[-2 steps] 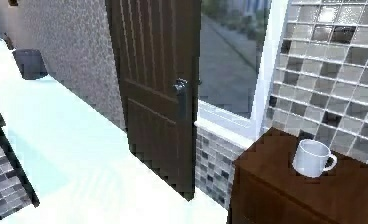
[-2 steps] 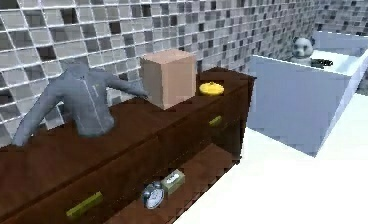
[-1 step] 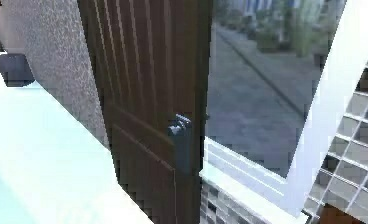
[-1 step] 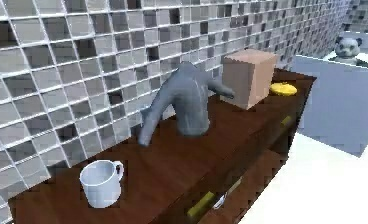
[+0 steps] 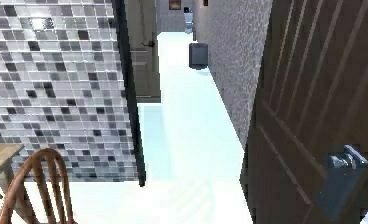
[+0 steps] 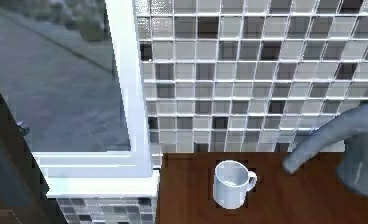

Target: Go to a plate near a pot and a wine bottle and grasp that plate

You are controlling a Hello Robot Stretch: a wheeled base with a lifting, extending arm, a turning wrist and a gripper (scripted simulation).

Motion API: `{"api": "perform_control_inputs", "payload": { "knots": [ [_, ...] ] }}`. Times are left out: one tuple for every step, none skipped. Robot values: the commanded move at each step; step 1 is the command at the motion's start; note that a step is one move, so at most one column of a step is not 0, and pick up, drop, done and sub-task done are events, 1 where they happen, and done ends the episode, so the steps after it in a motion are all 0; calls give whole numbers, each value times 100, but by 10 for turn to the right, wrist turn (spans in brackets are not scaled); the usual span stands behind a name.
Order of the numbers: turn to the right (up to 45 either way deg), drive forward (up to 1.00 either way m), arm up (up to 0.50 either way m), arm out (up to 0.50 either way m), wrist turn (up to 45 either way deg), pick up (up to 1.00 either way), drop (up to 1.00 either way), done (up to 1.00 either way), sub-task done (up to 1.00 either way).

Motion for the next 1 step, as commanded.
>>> {"api": "perform_control_inputs", "payload": {
  "knots": [
    [0, 100, 0, 0, 0, 0, 0, 0, 0]
  ]
}}
